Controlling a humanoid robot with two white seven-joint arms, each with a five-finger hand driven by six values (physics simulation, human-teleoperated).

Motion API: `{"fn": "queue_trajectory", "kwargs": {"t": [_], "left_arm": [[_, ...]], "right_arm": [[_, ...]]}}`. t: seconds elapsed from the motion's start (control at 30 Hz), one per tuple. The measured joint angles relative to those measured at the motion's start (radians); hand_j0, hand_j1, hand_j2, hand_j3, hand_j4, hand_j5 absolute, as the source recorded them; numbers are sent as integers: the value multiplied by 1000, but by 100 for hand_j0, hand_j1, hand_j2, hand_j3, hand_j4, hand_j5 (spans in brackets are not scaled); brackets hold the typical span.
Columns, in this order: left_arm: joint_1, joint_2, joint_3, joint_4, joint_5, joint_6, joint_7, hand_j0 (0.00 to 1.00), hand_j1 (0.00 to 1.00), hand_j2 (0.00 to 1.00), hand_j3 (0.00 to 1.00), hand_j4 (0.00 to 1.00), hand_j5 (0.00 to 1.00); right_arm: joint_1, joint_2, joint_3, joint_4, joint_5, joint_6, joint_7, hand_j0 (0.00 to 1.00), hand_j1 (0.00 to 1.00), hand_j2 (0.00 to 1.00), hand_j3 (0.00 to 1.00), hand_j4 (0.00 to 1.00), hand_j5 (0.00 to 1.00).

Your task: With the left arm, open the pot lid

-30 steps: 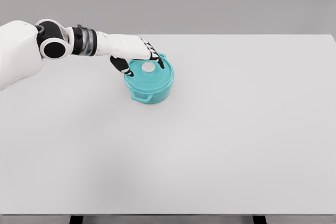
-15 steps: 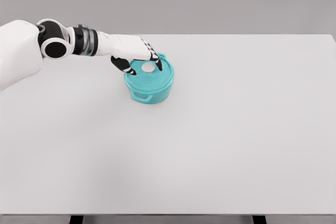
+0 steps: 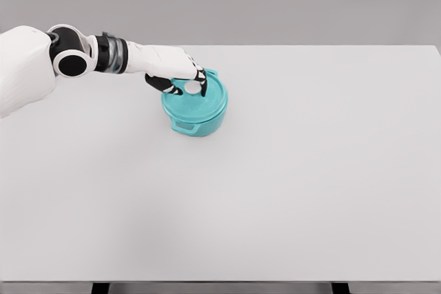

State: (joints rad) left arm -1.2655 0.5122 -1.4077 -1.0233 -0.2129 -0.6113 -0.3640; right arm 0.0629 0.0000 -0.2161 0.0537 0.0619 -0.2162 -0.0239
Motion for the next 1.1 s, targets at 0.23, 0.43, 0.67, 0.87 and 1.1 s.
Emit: {"fn": "queue_trajectory", "kwargs": {"t": [0.23,0.43,0.67,0.87,1.1], "left_arm": [[0,-1,0,-1,-2,0,0,54,54,54,54,54,54],[0,-1,1,-2,-3,1,-6,52,52,52,52,52,52],[-9,5,4,-4,1,-1,-9,53,53,53,53,53,53],[-23,20,9,-6,8,-1,-9,52,52,52,52,52,52],[-18,95,14,-5,10,-2,-9,52,52,52,52,52,52]], "right_arm": [[-2,0,0,0,0,0,0,100,100,100,100,100,100],[0,0,0,0,0,0,0,100,100,100,100,100,100],[0,0,0,0,0,0,0,100,100,100,100,100,100],[0,0,0,0,0,0,0,100,100,100,100,100,100],[0,0,0,0,0,0,0,100,100,100,100,100,100]]}}
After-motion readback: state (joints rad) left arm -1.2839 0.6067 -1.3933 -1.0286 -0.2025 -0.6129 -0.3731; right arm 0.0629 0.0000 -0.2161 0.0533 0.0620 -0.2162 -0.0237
